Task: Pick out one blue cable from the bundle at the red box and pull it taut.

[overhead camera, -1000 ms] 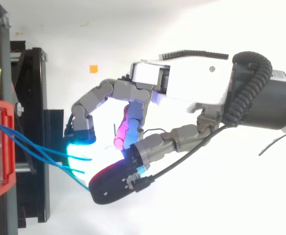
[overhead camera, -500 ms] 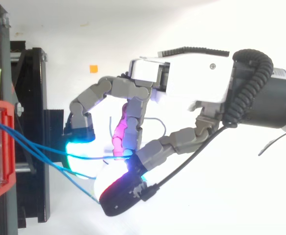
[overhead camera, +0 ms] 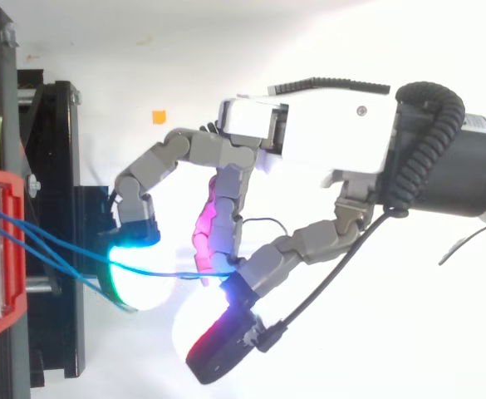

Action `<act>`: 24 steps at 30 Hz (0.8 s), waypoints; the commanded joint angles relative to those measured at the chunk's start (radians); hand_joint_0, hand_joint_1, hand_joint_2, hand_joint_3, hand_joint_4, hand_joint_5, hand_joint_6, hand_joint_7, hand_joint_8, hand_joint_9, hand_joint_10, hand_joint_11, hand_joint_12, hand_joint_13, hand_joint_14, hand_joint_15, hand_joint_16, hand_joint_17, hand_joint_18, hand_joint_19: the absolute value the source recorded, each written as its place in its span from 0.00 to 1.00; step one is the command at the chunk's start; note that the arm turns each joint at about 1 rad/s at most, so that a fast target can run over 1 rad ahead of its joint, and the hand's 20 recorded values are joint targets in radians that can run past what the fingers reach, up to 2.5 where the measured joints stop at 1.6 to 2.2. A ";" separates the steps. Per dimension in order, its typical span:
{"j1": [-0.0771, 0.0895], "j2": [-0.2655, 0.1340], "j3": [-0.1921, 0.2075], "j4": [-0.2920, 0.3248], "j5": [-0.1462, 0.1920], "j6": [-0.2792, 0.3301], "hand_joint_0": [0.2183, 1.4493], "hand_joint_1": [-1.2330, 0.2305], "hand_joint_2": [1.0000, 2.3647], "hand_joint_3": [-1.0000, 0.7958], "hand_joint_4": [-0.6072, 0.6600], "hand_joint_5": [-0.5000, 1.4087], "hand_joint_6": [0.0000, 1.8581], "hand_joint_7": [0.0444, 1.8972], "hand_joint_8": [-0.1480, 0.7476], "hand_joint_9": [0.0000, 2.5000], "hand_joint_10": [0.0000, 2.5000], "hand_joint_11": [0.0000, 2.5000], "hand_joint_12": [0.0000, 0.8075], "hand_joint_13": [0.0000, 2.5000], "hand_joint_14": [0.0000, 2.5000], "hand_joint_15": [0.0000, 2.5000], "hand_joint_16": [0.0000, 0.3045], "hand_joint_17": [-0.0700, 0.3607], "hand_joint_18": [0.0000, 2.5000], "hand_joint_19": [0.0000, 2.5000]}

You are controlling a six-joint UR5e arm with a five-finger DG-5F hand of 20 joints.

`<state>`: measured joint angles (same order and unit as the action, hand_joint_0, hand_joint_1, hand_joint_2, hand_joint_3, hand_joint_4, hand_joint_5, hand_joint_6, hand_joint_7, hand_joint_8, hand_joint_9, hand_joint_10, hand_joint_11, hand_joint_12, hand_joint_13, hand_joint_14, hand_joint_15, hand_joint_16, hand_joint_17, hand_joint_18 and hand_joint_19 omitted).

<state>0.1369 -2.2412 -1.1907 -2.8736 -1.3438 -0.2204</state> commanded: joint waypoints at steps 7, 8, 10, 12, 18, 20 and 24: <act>-0.002 0.000 0.000 0.002 -0.002 0.001 0.16 0.37 0.00 0.28 0.47 0.24 0.45 0.47 0.48 0.64 0.01 0.33 0.47 0.53 0.01 0.26 0.19 0.46 0.49 0.25; -0.003 0.000 0.000 0.002 -0.002 0.001 0.16 0.38 0.00 0.28 0.46 0.24 0.44 0.46 0.48 0.64 0.01 0.32 0.47 0.53 0.01 0.26 0.19 0.46 0.49 0.25; -0.005 0.000 0.000 0.002 -0.002 0.001 0.16 0.42 0.00 0.28 0.46 0.24 0.43 0.46 0.47 0.64 0.01 0.32 0.47 0.52 0.01 0.26 0.18 0.45 0.48 0.25; -0.005 0.000 0.000 0.004 -0.002 0.001 0.17 0.43 0.00 0.28 0.45 0.24 0.43 0.45 0.47 0.64 0.01 0.32 0.47 0.52 0.01 0.26 0.18 0.45 0.48 0.25; -0.005 0.000 0.000 0.004 -0.002 -0.001 0.24 0.57 0.00 0.28 0.40 0.24 0.41 0.49 0.42 0.64 0.01 0.32 0.42 0.51 0.01 0.27 0.15 0.40 0.45 0.28; -0.005 0.000 0.000 0.000 -0.002 -0.001 0.25 0.57 0.00 0.28 0.40 0.25 0.40 0.50 0.42 0.63 0.01 0.32 0.41 0.51 0.01 0.27 0.15 0.40 0.44 0.28; -0.005 0.000 0.000 -0.001 0.000 0.001 0.29 0.50 0.00 0.28 0.42 0.25 0.40 0.53 0.42 0.63 0.01 0.33 0.40 0.50 0.01 0.27 0.14 0.39 0.43 0.29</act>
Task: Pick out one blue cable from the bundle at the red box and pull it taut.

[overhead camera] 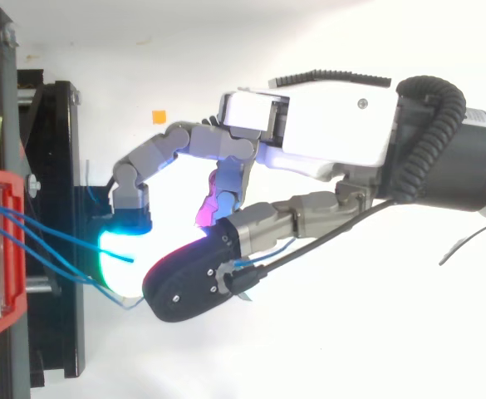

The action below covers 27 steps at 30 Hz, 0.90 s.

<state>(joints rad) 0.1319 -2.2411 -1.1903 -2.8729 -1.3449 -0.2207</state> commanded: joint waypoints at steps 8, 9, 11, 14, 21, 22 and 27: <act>0.000 0.000 0.000 0.003 0.003 0.001 0.29 0.42 0.01 0.38 0.47 0.24 0.44 0.51 0.43 0.63 0.01 0.34 0.41 0.50 0.01 0.27 0.14 0.38 0.43 0.29; 0.000 0.000 0.000 0.000 0.004 0.001 0.29 0.42 0.01 0.39 0.47 0.24 0.44 0.51 0.44 0.63 0.01 0.34 0.41 0.50 0.01 0.27 0.14 0.38 0.43 0.29; 0.000 0.000 0.000 -0.002 0.007 0.001 0.29 0.41 0.01 0.40 0.47 0.24 0.45 0.50 0.43 0.63 0.01 0.34 0.41 0.50 0.01 0.27 0.14 0.39 0.43 0.29; 0.002 0.000 0.000 -0.002 0.009 0.001 0.29 0.39 0.01 0.42 0.47 0.24 0.45 0.50 0.44 0.63 0.01 0.34 0.43 0.51 0.01 0.27 0.15 0.40 0.44 0.28; 0.008 0.000 0.000 -0.020 0.010 0.012 0.29 0.36 0.01 0.43 0.47 0.24 0.45 0.52 0.47 0.63 0.01 0.34 0.46 0.51 0.01 0.27 0.17 0.43 0.45 0.27; 0.008 0.000 0.000 -0.023 0.010 0.015 0.29 0.36 0.01 0.44 0.48 0.23 0.46 0.53 0.48 0.62 0.01 0.34 0.46 0.51 0.01 0.27 0.17 0.43 0.46 0.27; 0.011 0.000 0.000 -0.043 0.030 0.064 0.30 0.32 0.01 0.43 0.49 0.23 0.48 0.52 0.47 0.61 0.01 0.34 0.45 0.50 0.01 0.27 0.16 0.42 0.45 0.27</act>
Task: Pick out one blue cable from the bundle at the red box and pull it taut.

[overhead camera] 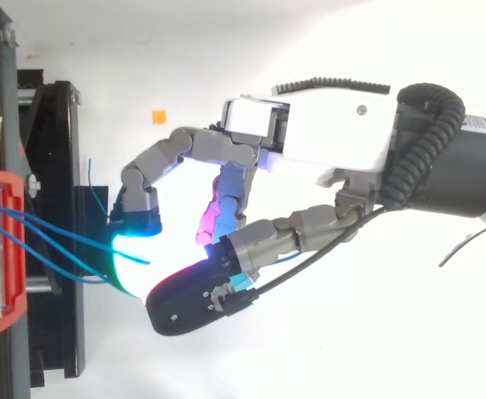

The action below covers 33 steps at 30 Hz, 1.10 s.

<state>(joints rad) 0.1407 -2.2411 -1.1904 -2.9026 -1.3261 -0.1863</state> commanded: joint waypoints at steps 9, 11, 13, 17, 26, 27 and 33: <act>0.010 0.000 0.000 -0.095 0.025 0.153 0.34 0.27 0.01 0.38 0.50 0.22 0.49 0.50 0.47 0.59 0.01 0.36 0.44 0.49 0.01 0.28 0.15 0.40 0.43 0.28; 0.008 0.000 0.000 -0.101 0.025 0.160 0.36 0.25 0.01 0.35 0.49 0.22 0.49 0.51 0.46 0.59 0.01 0.36 0.44 0.49 0.01 0.28 0.15 0.40 0.43 0.27; 0.010 0.000 0.000 -0.104 0.025 0.162 0.38 0.25 0.00 0.32 0.48 0.22 0.49 0.52 0.46 0.58 0.01 0.36 0.44 0.49 0.01 0.27 0.15 0.40 0.43 0.27; 0.010 0.000 -0.002 -0.109 0.025 0.169 0.39 0.25 0.00 0.28 0.44 0.22 0.50 0.53 0.45 0.58 0.01 0.36 0.44 0.49 0.01 0.27 0.15 0.40 0.43 0.27; 0.010 0.000 0.000 -0.109 0.027 0.174 0.28 0.28 0.00 0.28 0.49 0.22 0.50 0.43 0.45 0.58 0.01 0.35 0.44 0.49 0.01 0.27 0.16 0.41 0.44 0.27; 0.010 0.000 0.000 -0.109 0.027 0.174 0.26 0.28 0.00 0.28 0.49 0.22 0.49 0.42 0.45 0.58 0.01 0.35 0.45 0.49 0.01 0.27 0.16 0.41 0.44 0.26; 0.010 0.000 0.000 -0.109 0.027 0.174 0.18 0.24 0.00 0.28 0.51 0.22 0.47 0.43 0.47 0.57 0.01 0.34 0.48 0.49 0.01 0.27 0.18 0.45 0.46 0.25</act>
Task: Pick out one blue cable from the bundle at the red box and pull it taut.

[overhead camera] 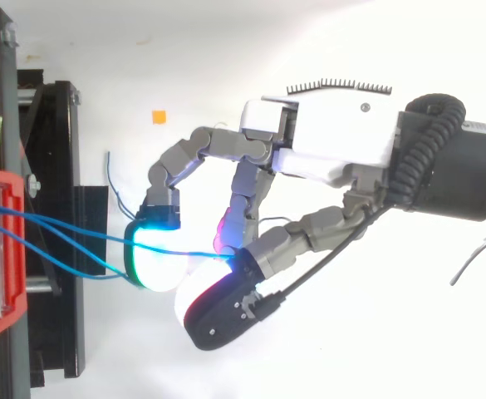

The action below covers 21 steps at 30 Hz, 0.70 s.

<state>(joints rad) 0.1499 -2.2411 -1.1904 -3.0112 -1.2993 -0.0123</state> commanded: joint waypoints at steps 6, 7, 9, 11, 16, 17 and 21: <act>0.000 0.000 0.000 0.000 0.000 0.000 0.17 0.31 0.00 0.28 0.52 0.22 0.46 0.42 0.48 0.57 0.01 0.33 0.48 0.49 0.01 0.26 0.18 0.46 0.47 0.25; 0.000 0.000 0.000 0.000 0.000 0.000 0.18 0.34 0.00 0.28 0.51 0.22 0.46 0.43 0.48 0.58 0.01 0.34 0.48 0.49 0.01 0.26 0.18 0.46 0.47 0.25; 0.000 0.000 0.000 0.000 0.000 0.000 0.19 0.41 0.00 0.28 0.51 0.22 0.46 0.43 0.47 0.58 0.01 0.34 0.48 0.50 0.01 0.26 0.18 0.45 0.46 0.25; -0.001 0.000 0.000 0.000 0.000 0.000 0.20 0.46 0.00 0.28 0.50 0.22 0.46 0.44 0.47 0.58 0.01 0.33 0.48 0.50 0.01 0.26 0.18 0.45 0.46 0.26; 0.000 0.000 0.000 0.002 0.000 0.000 0.25 0.55 0.00 0.28 0.47 0.22 0.45 0.46 0.46 0.58 0.01 0.33 0.45 0.49 0.01 0.27 0.16 0.42 0.44 0.28; 0.000 0.000 0.000 0.003 0.000 0.000 0.28 0.56 0.00 0.28 0.46 0.22 0.46 0.47 0.45 0.58 0.01 0.34 0.44 0.49 0.01 0.28 0.16 0.41 0.43 0.29; 0.000 0.000 0.000 0.000 0.000 0.000 0.31 0.49 0.01 0.34 0.47 0.23 0.46 0.48 0.45 0.59 0.01 0.34 0.44 0.49 0.01 0.28 0.16 0.41 0.43 0.30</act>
<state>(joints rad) 0.1501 -2.2411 -1.1904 -3.0094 -1.2993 -0.0123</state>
